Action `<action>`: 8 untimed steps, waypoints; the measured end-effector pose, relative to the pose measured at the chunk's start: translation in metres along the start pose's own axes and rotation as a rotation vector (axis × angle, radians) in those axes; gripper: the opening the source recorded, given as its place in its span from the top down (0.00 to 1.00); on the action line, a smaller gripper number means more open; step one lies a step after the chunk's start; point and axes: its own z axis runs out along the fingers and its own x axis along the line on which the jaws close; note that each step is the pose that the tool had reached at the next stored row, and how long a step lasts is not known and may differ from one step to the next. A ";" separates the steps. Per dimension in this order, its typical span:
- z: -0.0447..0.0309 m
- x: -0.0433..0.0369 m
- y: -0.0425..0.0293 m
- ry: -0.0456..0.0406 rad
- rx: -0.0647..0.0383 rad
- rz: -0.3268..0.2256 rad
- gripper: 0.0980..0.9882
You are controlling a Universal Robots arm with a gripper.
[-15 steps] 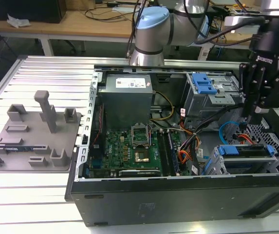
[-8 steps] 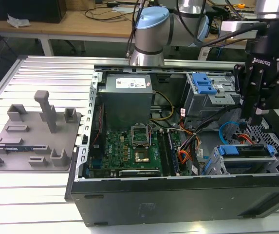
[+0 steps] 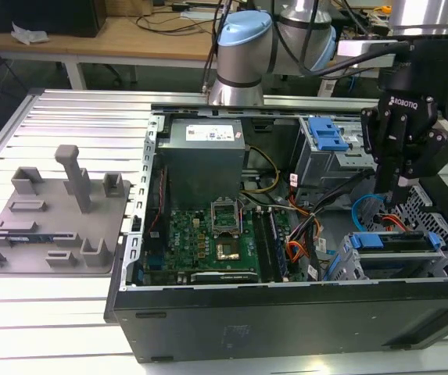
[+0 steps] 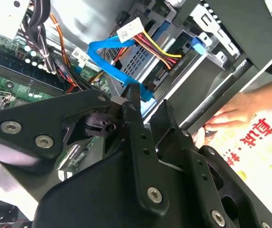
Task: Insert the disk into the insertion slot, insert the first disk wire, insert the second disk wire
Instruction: 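Insert the second disk wire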
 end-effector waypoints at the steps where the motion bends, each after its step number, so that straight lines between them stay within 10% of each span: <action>1: 0.0001 0.0001 -0.0003 0.0017 -0.004 0.009 0.70; 8: 0.0017 -0.0019 -0.0046 0.0060 -0.020 0.048 0.70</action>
